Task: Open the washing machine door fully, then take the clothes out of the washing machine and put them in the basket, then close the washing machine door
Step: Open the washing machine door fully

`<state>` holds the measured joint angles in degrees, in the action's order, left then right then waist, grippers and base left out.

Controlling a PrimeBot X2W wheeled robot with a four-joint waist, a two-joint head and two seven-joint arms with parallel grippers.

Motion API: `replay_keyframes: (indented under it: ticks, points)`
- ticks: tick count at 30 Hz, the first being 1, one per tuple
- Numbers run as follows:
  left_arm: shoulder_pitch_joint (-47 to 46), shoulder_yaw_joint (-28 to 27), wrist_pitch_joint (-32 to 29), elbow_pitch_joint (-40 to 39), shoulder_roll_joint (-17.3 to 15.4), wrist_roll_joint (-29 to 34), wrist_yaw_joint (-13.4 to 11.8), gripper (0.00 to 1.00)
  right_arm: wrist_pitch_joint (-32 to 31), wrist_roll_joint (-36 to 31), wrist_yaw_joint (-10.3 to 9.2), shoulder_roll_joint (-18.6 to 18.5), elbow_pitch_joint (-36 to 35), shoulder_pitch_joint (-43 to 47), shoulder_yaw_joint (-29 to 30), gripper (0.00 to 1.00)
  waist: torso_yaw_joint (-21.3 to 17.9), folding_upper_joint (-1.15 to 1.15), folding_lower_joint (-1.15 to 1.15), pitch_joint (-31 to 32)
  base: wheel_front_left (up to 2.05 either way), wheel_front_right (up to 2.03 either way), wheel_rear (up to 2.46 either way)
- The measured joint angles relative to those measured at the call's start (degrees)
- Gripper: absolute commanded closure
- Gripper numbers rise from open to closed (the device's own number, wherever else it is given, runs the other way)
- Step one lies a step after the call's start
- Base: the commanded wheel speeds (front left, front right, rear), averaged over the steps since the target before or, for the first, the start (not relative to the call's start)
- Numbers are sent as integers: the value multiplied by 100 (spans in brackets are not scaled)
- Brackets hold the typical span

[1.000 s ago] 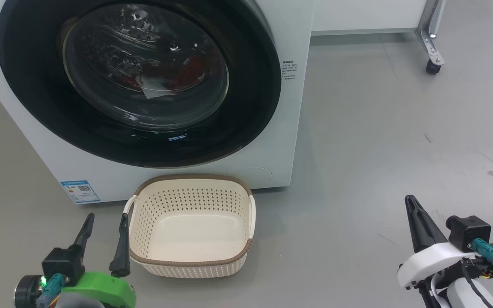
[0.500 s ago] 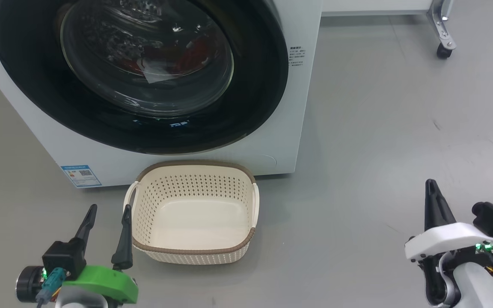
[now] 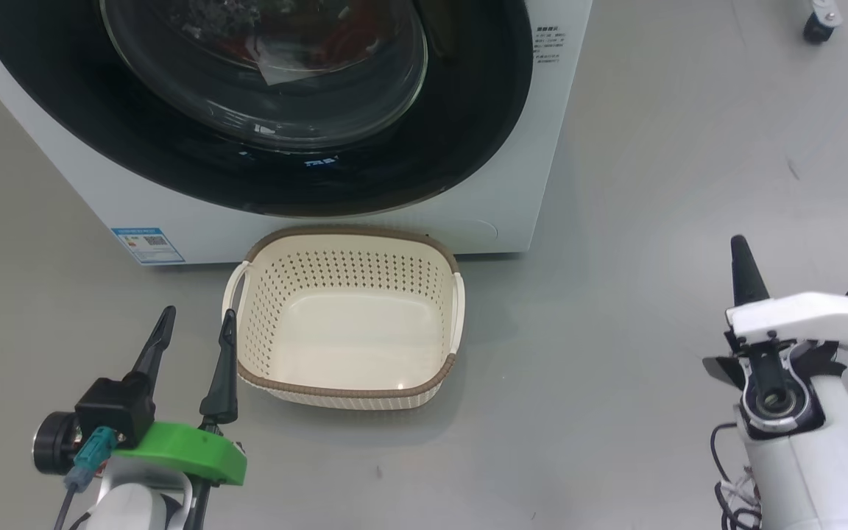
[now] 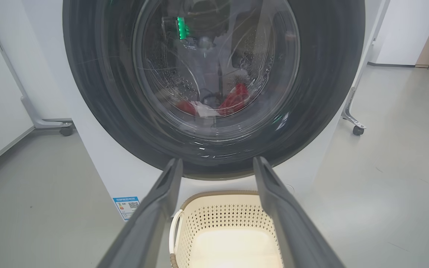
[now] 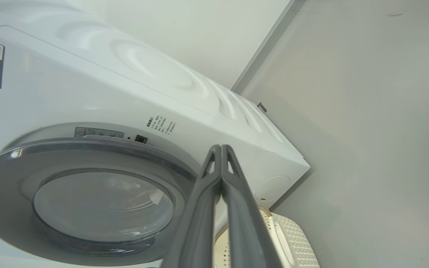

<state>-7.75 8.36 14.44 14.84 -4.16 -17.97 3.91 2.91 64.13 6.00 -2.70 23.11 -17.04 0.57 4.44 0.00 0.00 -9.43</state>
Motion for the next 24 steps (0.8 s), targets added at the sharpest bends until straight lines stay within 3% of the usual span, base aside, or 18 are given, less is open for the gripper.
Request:
replay_keyframes:
  ticks: [11, 24]
  points:
    - [-352, 83, 0, -90, 88, 63, 57, 0, -1027, 1524, 23, -43, 3, -1176, 381, 100, 250, 0, 0, -556, 0, 0, 0]
    - [-745, 104, 0, -234, 142, 192, 127, 0, -2007, 1980, -218, -225, 141, -2526, 372, 100, 522, 0, 0, -1155, 0, 0, 0]
